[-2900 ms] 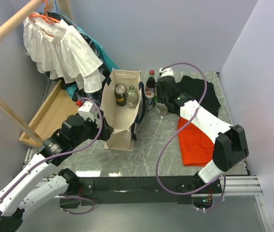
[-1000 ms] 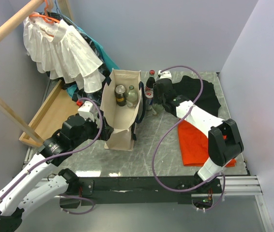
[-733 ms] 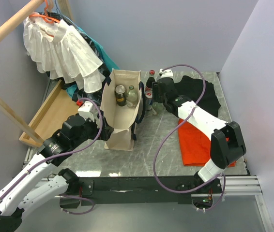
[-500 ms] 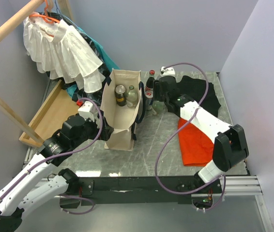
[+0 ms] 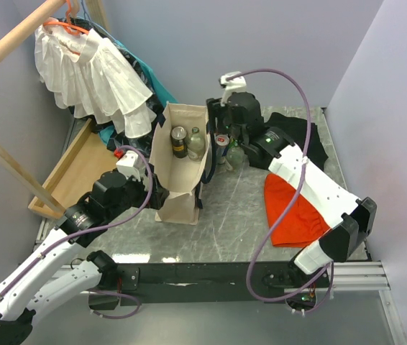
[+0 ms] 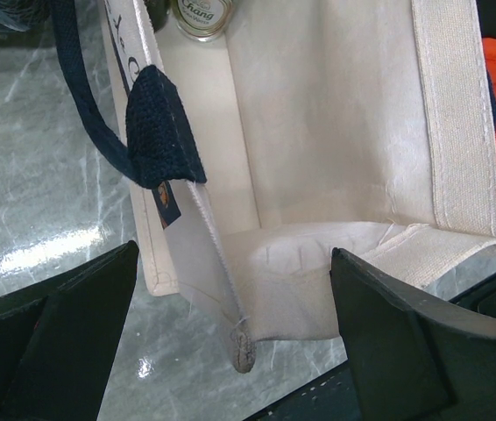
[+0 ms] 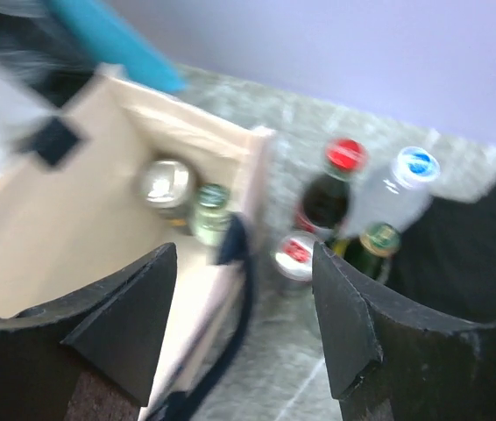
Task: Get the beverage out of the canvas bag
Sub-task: Take out the drink from the canvas bag.
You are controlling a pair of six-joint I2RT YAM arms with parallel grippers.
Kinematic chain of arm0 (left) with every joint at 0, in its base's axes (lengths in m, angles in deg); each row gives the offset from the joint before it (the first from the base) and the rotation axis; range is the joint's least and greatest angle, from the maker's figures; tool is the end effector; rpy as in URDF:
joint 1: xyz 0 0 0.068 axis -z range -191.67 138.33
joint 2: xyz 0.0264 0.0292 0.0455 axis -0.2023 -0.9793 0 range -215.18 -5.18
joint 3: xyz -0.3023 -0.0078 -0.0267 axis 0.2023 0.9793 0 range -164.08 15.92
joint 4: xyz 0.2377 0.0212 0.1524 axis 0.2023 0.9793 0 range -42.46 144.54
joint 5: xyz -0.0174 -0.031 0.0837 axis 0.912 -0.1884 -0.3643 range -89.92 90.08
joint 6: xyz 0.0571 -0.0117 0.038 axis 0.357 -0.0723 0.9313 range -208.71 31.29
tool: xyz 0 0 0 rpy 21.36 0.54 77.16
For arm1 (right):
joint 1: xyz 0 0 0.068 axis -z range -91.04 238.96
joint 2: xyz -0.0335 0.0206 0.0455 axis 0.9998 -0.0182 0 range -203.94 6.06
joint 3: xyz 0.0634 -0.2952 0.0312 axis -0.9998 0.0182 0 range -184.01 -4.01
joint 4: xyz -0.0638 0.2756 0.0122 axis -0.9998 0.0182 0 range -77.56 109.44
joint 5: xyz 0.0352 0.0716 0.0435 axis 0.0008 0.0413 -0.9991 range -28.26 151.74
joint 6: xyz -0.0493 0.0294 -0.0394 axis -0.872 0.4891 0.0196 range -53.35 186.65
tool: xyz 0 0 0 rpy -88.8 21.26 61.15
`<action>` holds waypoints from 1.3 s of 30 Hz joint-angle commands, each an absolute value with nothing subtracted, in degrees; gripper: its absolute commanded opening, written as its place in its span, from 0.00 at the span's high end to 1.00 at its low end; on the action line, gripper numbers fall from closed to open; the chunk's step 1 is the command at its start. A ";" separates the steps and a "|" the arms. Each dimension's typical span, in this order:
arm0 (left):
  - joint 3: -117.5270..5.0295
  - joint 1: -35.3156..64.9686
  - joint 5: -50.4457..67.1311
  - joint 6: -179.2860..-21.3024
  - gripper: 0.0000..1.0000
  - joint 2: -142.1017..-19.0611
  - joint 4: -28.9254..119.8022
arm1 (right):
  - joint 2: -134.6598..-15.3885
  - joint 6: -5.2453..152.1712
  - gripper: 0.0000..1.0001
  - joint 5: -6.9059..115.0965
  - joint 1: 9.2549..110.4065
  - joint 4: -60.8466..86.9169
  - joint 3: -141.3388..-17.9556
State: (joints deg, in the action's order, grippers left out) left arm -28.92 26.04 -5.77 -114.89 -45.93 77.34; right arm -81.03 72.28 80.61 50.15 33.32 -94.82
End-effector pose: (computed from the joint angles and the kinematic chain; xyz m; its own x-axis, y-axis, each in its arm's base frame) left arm 0.1432 -0.1033 0.3289 -0.5443 -0.1338 -0.8281 0.3296 0.8737 -0.3578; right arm 0.3157 0.2303 0.4483 -0.2633 -0.0927 -0.9603 -0.3280 0.9447 -0.0013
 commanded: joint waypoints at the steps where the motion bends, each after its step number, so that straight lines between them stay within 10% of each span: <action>1: -29.17 26.65 -4.23 -114.12 0.04 -45.78 76.63 | -83.85 68.32 0.30 77.57 46.69 38.10 -102.44; 15: -29.17 27.97 -5.19 -114.47 0.04 -45.43 76.81 | -95.63 70.51 0.31 59.37 45.36 41.18 -111.15; 39: -29.17 28.76 -6.51 -114.82 0.04 -44.99 77.16 | -105.91 71.48 0.32 69.29 45.54 48.21 -118.27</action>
